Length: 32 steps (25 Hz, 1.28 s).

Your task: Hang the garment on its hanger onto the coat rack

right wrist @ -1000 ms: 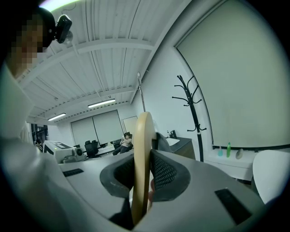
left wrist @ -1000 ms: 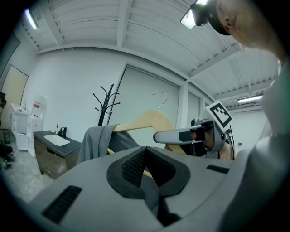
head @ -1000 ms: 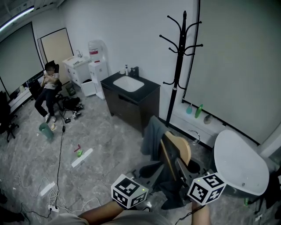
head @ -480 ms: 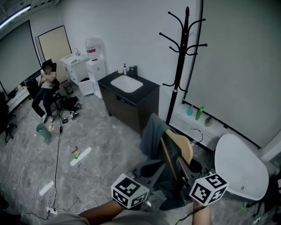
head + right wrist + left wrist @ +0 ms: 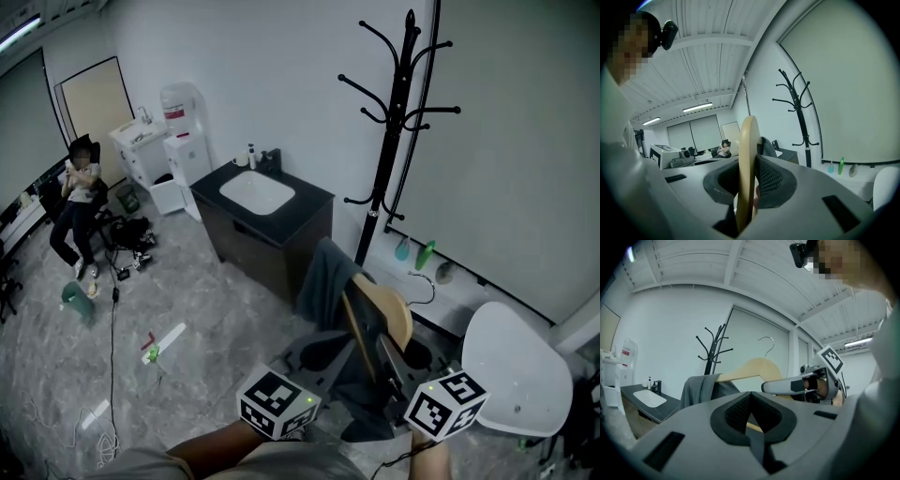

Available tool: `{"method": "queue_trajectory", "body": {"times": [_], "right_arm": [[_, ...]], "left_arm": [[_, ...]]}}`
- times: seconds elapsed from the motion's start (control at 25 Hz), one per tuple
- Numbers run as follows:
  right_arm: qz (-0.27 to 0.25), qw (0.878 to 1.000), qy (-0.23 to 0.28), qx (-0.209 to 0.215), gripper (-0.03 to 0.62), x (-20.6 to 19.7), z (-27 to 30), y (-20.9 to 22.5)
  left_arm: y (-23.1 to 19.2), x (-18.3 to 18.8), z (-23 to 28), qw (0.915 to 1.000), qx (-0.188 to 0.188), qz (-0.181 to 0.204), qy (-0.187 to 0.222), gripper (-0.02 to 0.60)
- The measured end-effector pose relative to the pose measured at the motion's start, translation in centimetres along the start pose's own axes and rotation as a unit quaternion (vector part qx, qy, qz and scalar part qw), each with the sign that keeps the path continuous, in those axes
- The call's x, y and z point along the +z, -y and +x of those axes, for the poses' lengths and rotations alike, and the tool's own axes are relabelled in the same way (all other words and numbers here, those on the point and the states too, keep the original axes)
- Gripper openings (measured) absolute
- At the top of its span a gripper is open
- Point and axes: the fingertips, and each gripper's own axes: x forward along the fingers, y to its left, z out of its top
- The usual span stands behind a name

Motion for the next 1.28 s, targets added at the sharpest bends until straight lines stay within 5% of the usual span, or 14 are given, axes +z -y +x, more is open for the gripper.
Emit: {"method": "queue_trajectory", "body": {"times": [0.68,1.28], "right_arm": [[0.011,1.000,0.003,0.001,0.063,5.6,12.6,7.3],[0.009,0.998,-0.010,0.066,0.063,11.8,22.2,16.3]], "left_arm": [[-12.4,1.9,7.1,0.9997,0.014,-0.014,-0.011,0.005],[-21.1,5.2,18.0,0.9973,0.073,-0.011,0.008,0.005]]}}
